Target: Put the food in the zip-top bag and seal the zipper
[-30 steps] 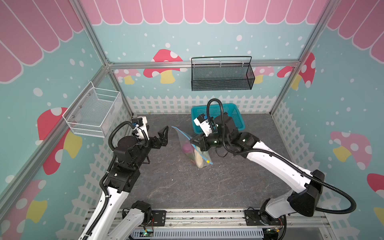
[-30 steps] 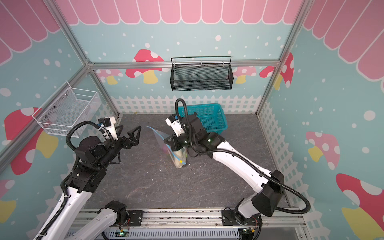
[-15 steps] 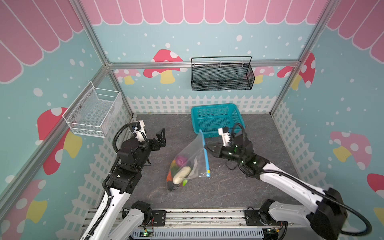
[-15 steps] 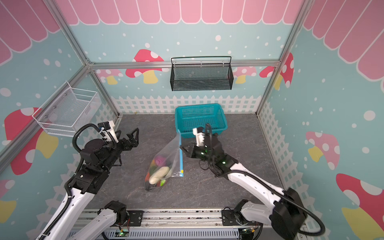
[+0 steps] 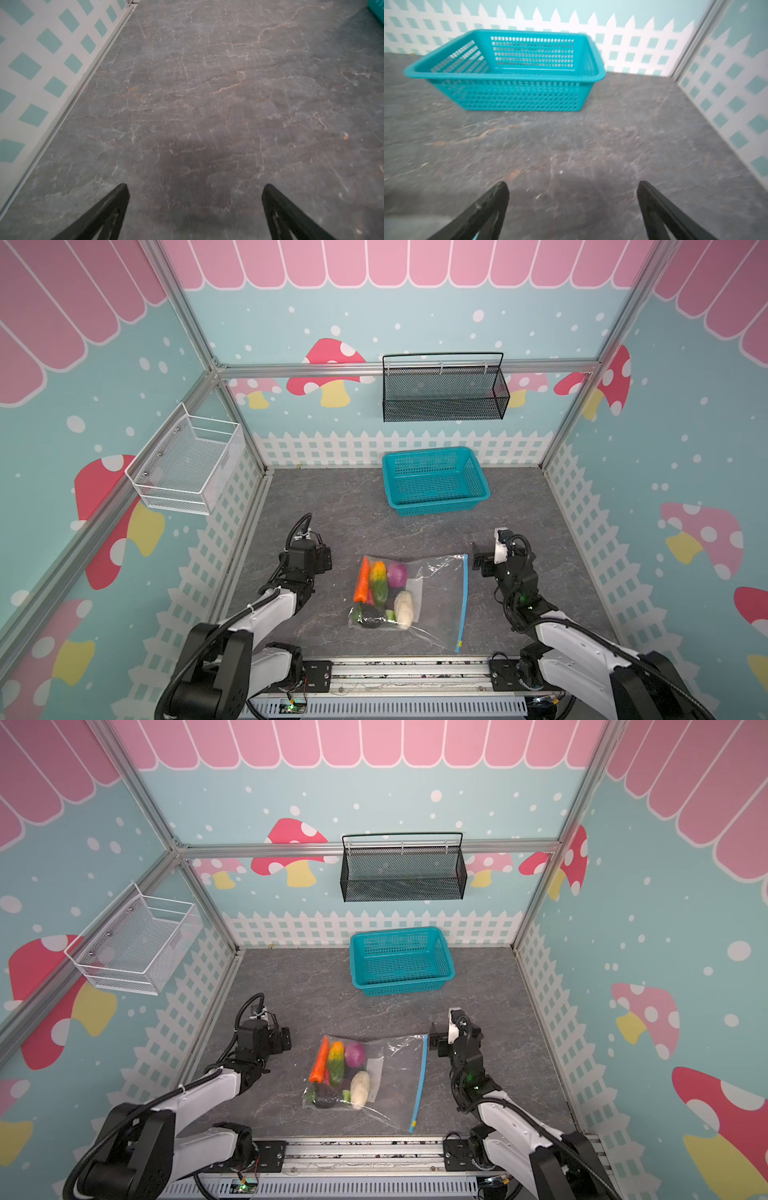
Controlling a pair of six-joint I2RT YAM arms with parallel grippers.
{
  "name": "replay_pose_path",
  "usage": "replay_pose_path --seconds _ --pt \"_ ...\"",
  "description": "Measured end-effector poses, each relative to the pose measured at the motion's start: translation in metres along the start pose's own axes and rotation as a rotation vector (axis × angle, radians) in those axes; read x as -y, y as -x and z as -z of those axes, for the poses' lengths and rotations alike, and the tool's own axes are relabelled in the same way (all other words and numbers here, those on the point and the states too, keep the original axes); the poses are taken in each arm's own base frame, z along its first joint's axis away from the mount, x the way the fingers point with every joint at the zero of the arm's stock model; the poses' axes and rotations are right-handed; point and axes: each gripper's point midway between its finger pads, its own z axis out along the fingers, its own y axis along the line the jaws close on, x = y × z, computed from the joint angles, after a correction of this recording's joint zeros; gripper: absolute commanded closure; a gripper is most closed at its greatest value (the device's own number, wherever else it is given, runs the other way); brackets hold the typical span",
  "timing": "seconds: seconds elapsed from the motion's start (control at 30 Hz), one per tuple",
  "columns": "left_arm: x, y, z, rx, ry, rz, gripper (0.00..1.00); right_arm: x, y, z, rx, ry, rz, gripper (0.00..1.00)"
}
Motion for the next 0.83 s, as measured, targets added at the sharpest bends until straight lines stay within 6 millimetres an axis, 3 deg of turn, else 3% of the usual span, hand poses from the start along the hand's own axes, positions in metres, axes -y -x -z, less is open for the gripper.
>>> replay_pose_path --seconds 0.13,0.2,0.3,0.43,0.6,0.77,0.8,0.83 --pt "0.001 0.031 -0.005 0.123 -0.030 0.020 0.00 0.052 -0.024 -0.010 -0.025 -0.149 0.049 0.01" --pt "0.005 0.042 -0.011 0.172 -0.062 0.023 0.00 0.063 -0.034 -0.011 -0.022 -0.176 0.064 0.00" --pt "0.011 0.044 -0.026 0.208 -0.102 0.026 0.00 0.067 -0.040 -0.025 -0.010 -0.173 0.061 0.01" --pt "0.005 0.030 -0.044 0.182 -0.089 0.038 0.00 0.067 -0.052 -0.037 -0.030 -0.159 0.058 0.02" --pt "0.004 0.043 -0.043 0.227 -0.089 0.055 0.00 0.070 -0.027 -0.042 0.050 -0.156 0.040 0.02" --pt "0.004 0.050 -0.042 0.253 -0.091 0.061 0.00 0.067 -0.016 -0.050 0.080 -0.114 0.038 0.02" --pt "0.004 0.050 -0.042 0.255 -0.091 0.061 0.07 0.066 -0.015 -0.050 0.083 -0.108 0.038 0.02" --pt "0.004 0.051 -0.042 0.257 -0.093 0.067 0.30 0.066 -0.015 -0.051 0.084 -0.103 0.038 0.02"
